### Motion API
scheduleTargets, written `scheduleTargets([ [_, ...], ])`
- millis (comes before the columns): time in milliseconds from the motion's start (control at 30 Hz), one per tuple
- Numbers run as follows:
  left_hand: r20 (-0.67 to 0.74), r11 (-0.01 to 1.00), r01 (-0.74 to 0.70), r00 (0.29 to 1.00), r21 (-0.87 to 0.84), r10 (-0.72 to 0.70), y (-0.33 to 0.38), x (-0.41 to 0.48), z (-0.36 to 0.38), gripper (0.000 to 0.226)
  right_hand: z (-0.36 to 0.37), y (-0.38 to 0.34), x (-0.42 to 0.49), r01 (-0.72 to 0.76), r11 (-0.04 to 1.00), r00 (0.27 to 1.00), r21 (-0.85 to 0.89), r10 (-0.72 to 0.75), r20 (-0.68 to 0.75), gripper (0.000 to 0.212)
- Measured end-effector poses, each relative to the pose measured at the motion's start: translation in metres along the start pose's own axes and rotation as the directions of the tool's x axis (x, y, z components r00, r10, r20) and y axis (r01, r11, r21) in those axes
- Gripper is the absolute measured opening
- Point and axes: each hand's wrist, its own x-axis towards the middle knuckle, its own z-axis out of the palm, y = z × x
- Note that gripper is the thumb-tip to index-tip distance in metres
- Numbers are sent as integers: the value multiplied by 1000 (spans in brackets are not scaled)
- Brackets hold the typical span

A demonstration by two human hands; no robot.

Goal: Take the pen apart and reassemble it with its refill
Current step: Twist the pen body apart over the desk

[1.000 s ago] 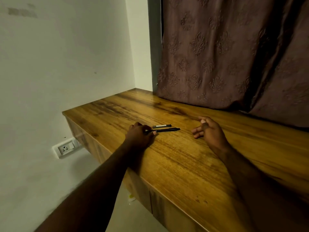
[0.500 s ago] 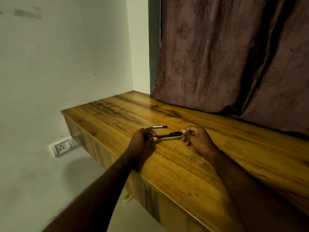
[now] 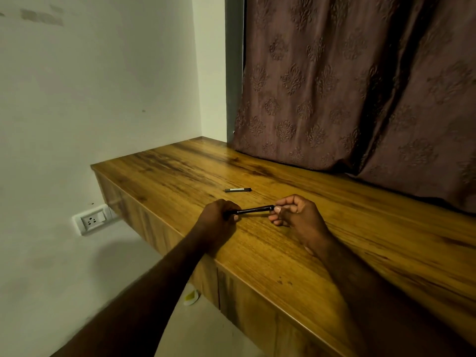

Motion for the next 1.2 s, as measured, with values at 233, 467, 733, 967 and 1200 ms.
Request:
scheduleTargets([
  [233,-42,935,-261,959,240,279,4,3,10,25,4,0,4,-14,995,999,-95,17,27,13],
  [467,-86,899,-326,927,293,364,12,6,18,16,5,-1,4,-27,991,999,-133,29,13,12],
  [733,-53,895,-364,919,259,390,7,10,19,16,3,-1,4,-25,997,999,-70,27,30,6],
  [967,-42,904,-361,924,227,380,7,7,17,32,0,1,7,-37,999,999,13,37,-16,7],
  [1200,-27,906,-338,934,256,356,5,11,14,46,-47,8,26,37,987,955,-157,-81,-287,17],
])
